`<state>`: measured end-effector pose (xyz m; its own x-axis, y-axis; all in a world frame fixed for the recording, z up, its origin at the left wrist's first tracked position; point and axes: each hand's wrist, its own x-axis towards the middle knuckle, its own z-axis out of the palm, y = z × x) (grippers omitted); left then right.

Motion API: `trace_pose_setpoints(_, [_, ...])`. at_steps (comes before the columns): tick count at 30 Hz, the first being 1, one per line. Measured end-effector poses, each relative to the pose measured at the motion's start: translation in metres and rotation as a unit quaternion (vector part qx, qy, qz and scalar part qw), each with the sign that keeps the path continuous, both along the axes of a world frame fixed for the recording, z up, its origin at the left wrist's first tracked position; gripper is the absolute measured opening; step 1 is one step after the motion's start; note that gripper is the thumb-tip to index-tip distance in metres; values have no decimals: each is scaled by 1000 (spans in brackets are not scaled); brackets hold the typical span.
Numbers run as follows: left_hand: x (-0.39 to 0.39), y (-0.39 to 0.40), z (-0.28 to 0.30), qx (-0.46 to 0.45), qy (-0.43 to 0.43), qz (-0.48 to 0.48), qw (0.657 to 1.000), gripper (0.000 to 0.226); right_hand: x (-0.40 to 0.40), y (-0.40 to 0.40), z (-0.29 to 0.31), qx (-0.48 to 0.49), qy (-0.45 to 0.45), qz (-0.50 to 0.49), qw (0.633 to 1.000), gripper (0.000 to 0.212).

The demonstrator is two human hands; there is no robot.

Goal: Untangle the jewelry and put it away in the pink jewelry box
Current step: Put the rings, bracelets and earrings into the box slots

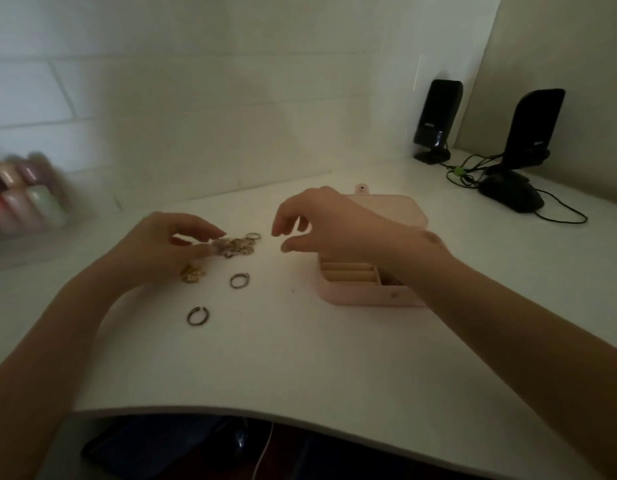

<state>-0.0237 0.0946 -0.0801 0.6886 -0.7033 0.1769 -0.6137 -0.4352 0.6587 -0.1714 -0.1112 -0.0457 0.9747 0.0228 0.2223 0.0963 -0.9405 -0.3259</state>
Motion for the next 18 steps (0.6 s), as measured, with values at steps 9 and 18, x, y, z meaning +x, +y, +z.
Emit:
trace_pose_setpoints(9, [8,-15,-23,-7,-113,17,993,12,79,41,-31,-42,57,-33,997,29])
trace_pose_setpoints(18, [4,-17,-18,-59,-72,40,995,7,70,21,-29,124,16,-45,991,12])
